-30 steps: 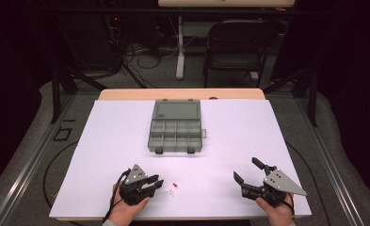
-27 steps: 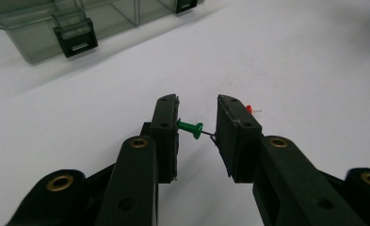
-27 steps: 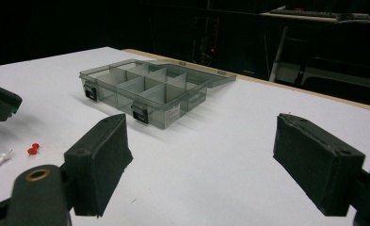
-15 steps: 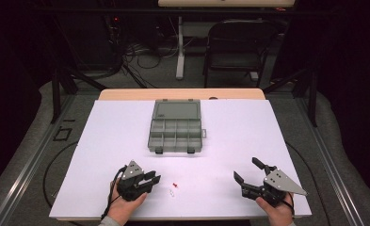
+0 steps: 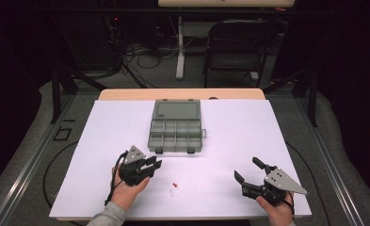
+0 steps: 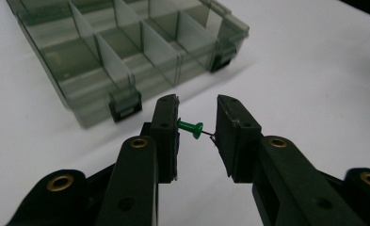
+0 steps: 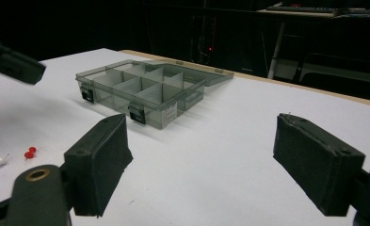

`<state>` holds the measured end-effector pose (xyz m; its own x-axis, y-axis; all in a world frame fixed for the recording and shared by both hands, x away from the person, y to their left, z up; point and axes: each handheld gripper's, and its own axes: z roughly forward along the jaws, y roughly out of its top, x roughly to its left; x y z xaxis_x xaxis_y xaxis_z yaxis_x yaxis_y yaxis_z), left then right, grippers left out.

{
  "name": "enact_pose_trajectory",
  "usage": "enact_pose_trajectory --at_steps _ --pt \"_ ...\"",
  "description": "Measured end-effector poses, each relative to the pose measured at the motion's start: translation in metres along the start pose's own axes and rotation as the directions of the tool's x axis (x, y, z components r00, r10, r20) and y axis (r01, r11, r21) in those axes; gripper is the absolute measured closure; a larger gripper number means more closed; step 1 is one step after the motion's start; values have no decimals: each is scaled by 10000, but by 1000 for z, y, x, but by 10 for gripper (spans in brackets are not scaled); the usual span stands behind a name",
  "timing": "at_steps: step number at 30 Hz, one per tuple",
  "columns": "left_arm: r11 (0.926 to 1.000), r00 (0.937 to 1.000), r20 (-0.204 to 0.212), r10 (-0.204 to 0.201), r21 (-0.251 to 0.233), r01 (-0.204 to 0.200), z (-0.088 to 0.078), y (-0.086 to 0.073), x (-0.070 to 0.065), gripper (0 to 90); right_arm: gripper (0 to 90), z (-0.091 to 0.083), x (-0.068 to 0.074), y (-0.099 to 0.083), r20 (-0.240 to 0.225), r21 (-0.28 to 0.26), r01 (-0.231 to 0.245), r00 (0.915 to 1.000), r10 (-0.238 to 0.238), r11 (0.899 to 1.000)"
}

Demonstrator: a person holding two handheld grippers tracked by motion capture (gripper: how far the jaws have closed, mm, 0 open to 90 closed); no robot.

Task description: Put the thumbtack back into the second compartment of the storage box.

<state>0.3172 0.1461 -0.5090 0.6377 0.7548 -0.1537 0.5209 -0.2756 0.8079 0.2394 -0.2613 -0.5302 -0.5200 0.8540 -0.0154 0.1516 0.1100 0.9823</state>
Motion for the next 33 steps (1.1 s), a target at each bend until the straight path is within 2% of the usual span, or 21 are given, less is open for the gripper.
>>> enact_pose_trajectory --at_steps 3,7,13,16,19,22,29,33 --pt "9996 9996 -45 -287 -68 286 7 20 8 698 182 0 0 0 -30 -3 9 10000 -9 10000" --pt "9983 9978 -329 -584 53 586 20 43 19 698 182 0 -1 0 -85 20 14 10000 -14 10000" --pt "9935 9919 -689 -1065 320 1089 39 69 33 698 182 0 -1 0 -119 21 33 9999 -32 10000" --pt "9910 9894 -738 -1253 381 1284 47 78 38 698 182 0 -1 -1 -128 37 26 9999 -25 10000" --pt "9902 9887 -820 -1255 508 1300 56 87 42 698 183 0 -1 -1 -160 39 4 9999 -3 10000" --pt "9847 9841 -877 -1546 669 1606 65 94 46 698 183 1 -1 -1 -192 52 25 9998 -24 10000" --pt "9795 9777 -1366 -1596 1011 1740 82 103 52 698 183 1 -2 -1 -198 38 -9 9998 9 10000" --pt "9777 9756 -1638 -1460 1267 1676 90 103 53 698 182 1 -1 -2 -231 58 7 9997 -6 10000"
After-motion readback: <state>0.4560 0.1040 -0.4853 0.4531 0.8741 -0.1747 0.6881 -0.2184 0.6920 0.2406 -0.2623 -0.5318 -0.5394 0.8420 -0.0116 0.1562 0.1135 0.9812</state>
